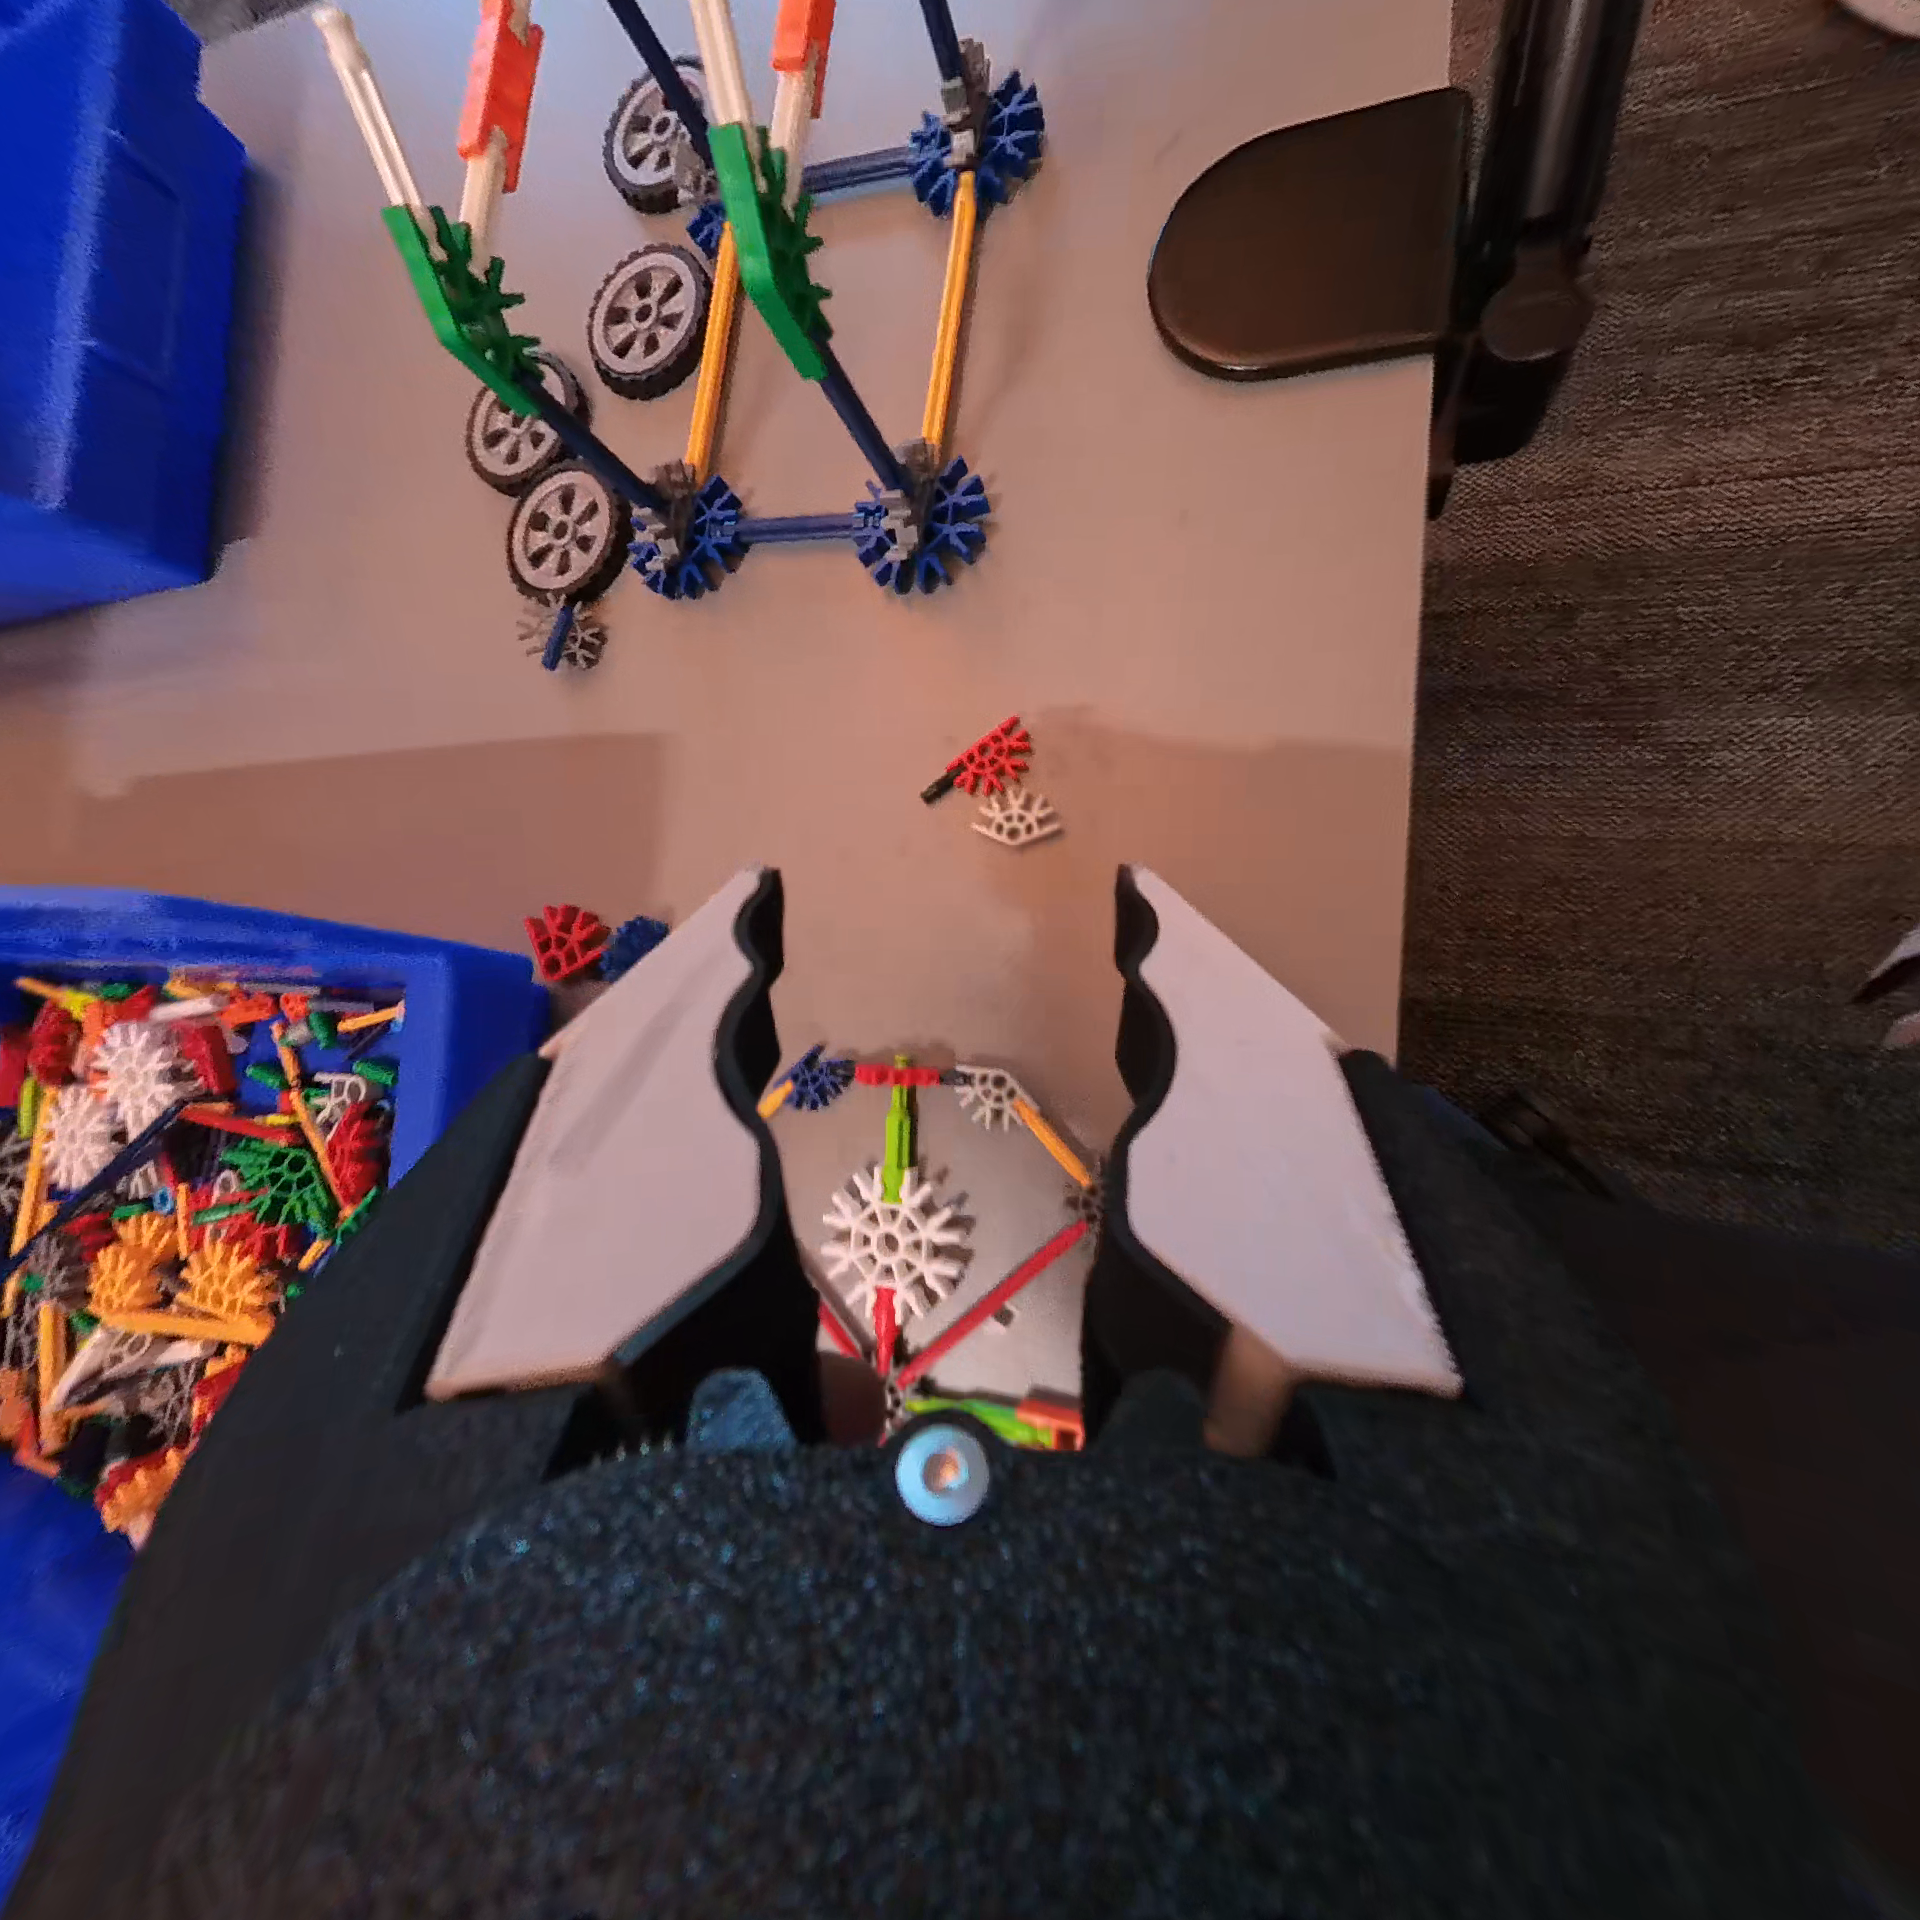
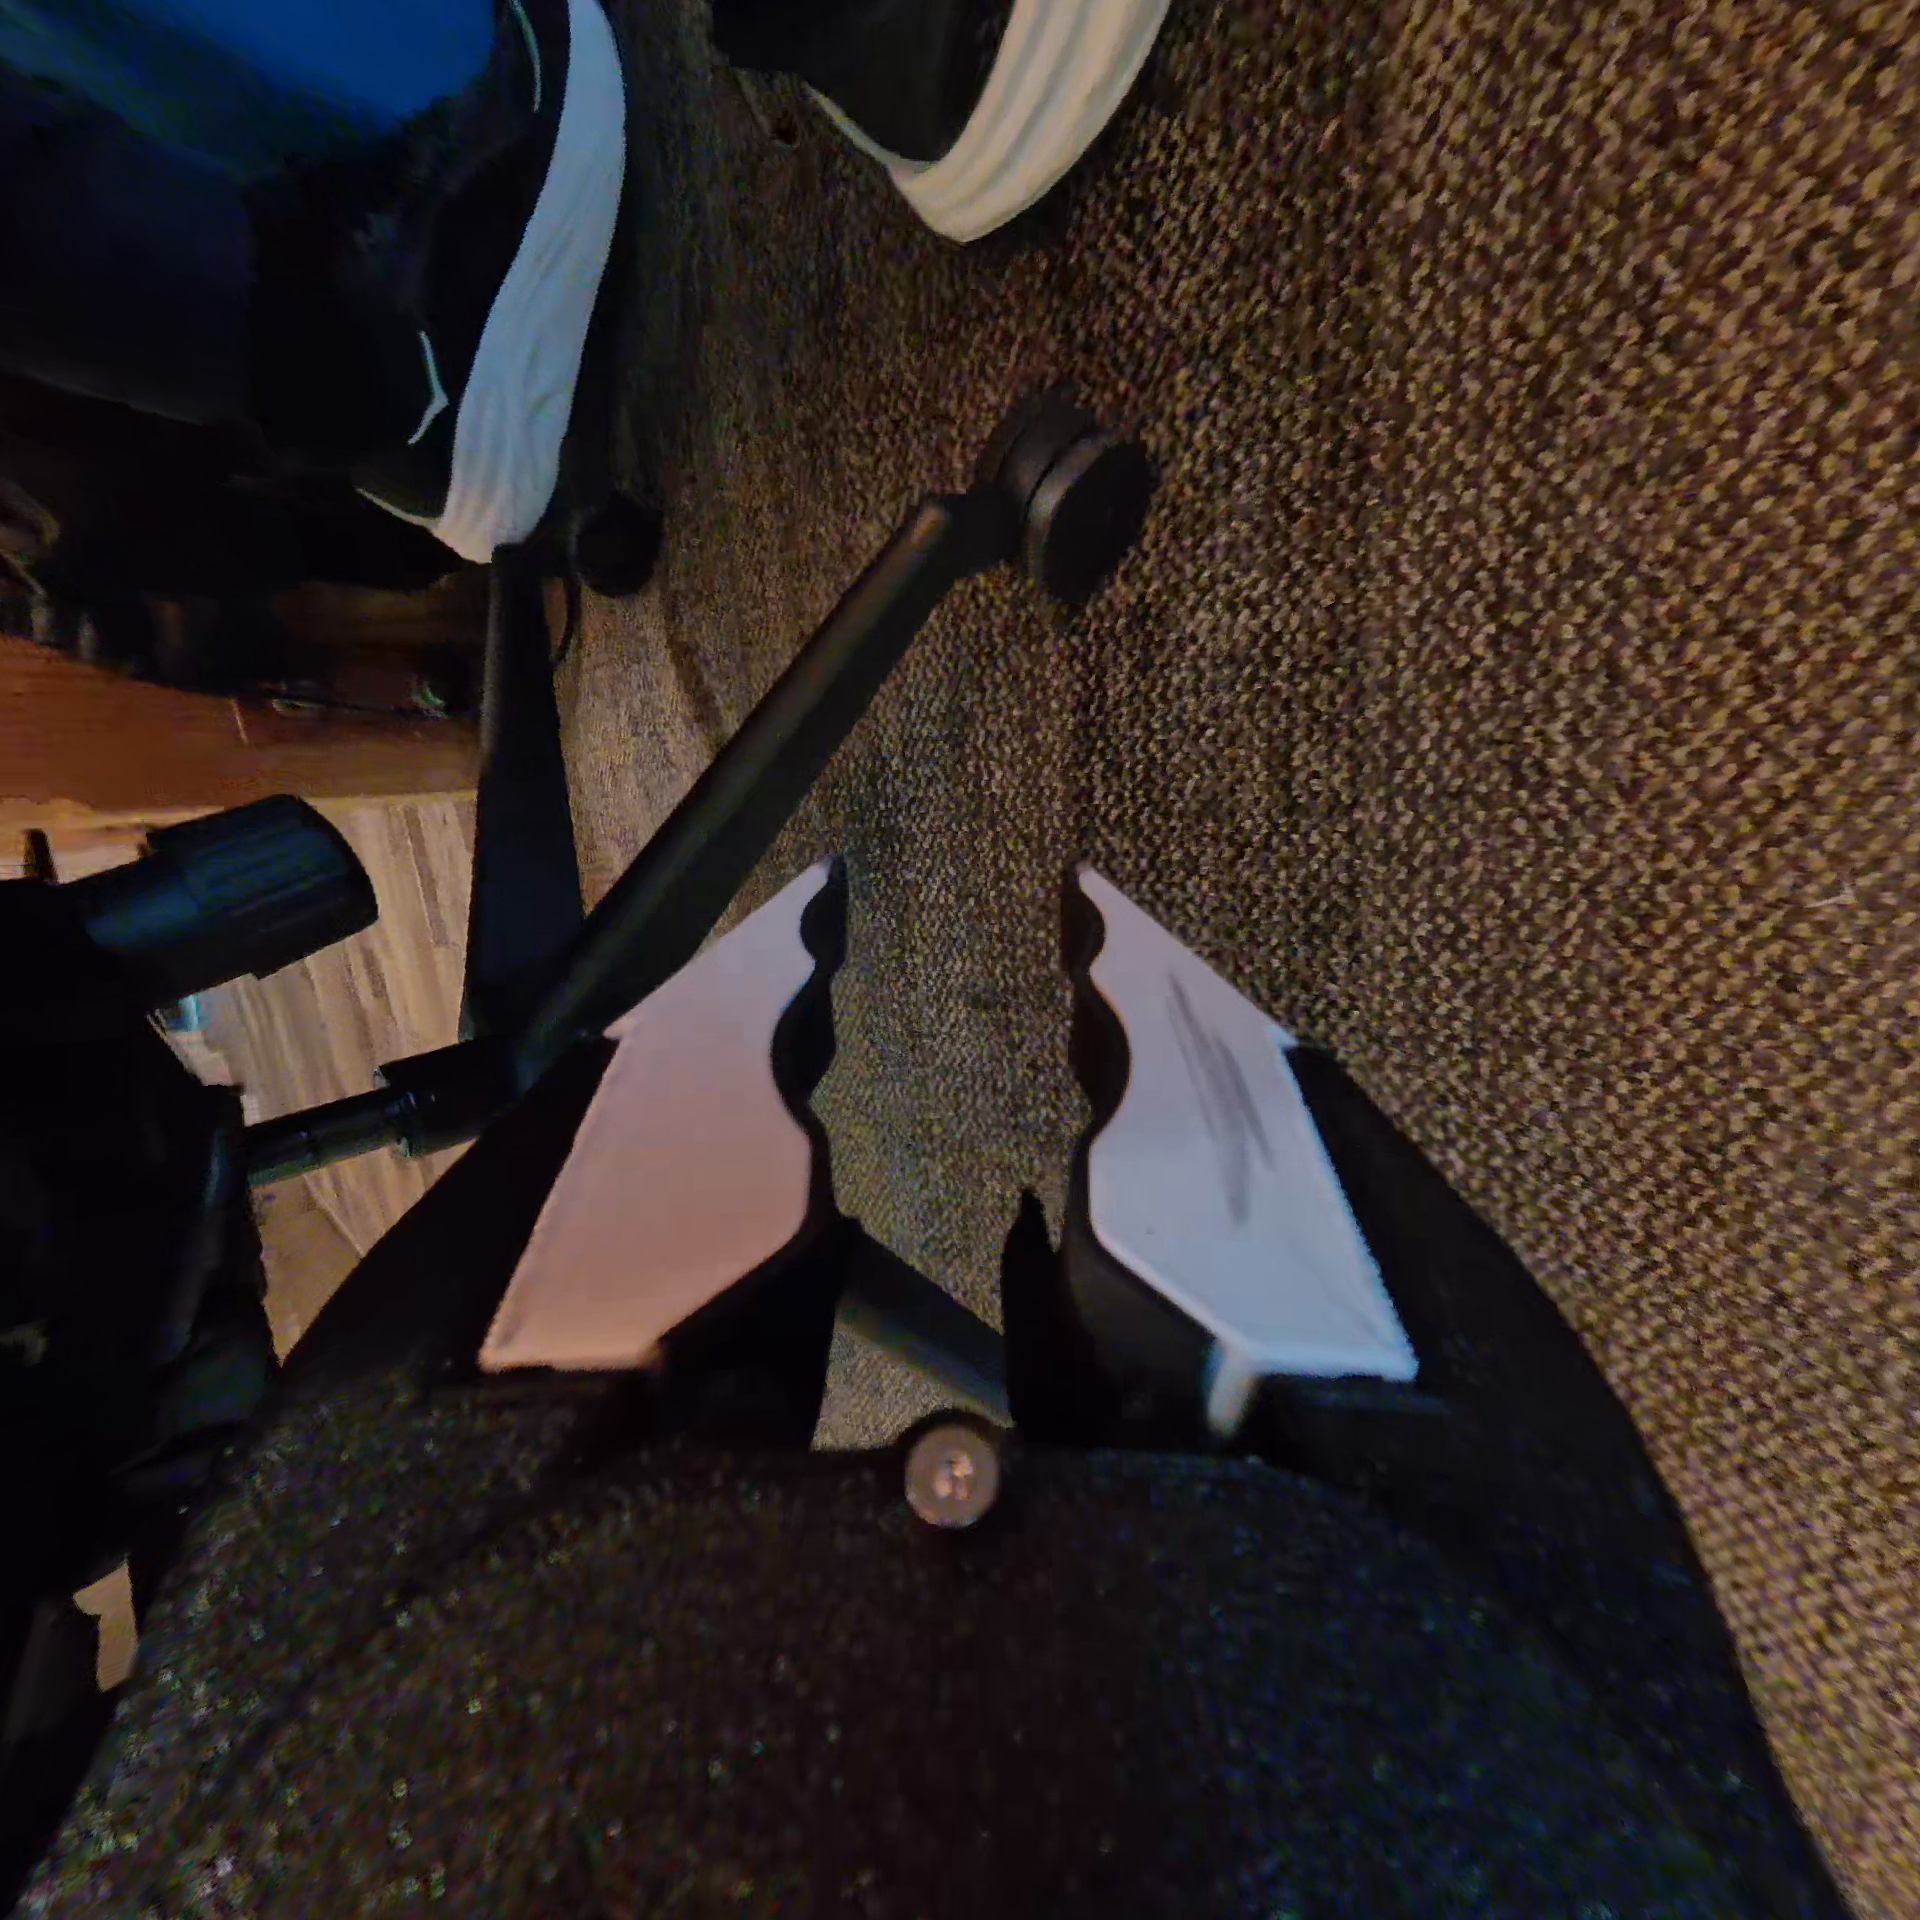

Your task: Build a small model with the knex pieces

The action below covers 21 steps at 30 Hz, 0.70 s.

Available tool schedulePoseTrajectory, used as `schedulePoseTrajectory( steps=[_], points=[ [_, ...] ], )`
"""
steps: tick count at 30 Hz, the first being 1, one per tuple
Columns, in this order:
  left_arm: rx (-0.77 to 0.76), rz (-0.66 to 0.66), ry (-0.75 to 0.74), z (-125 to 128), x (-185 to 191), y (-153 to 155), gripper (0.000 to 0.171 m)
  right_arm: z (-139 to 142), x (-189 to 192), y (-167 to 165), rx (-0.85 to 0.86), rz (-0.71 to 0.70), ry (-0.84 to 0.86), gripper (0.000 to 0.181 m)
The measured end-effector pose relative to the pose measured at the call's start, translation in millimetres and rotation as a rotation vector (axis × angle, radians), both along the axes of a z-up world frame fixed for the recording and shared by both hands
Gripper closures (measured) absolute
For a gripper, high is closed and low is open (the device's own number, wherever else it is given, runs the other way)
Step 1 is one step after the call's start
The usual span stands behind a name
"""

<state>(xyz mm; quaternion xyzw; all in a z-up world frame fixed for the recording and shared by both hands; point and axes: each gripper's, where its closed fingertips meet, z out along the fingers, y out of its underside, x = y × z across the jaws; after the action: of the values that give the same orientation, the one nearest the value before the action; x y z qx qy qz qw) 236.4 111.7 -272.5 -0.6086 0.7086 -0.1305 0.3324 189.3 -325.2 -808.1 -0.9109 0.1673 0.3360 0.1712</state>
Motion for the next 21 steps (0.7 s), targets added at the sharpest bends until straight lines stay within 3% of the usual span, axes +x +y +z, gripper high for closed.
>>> schedulePoseTrajectory(
  steps=[6,11,16,21],
  points=[
    [0.039,0.067,-0.108,32,-25,-7,0.103,11,-32,-5,0.023,0.067,0.004,0.141],
    [0.108,0.129,-0.253,67,-58,-13,0.115,32,-37,-14,0.049,0.093,-0.028,0.141],
    [0.101,0.235,-0.369,90,-114,-18,0.125,57,-27,-24,0.078,0.053,-0.066,0.141],
    [0.165,0.313,-0.379,90,-188,-39,0.126,79,-23,-29,0.11,0.047,-0.109,0.141]
  ],
)
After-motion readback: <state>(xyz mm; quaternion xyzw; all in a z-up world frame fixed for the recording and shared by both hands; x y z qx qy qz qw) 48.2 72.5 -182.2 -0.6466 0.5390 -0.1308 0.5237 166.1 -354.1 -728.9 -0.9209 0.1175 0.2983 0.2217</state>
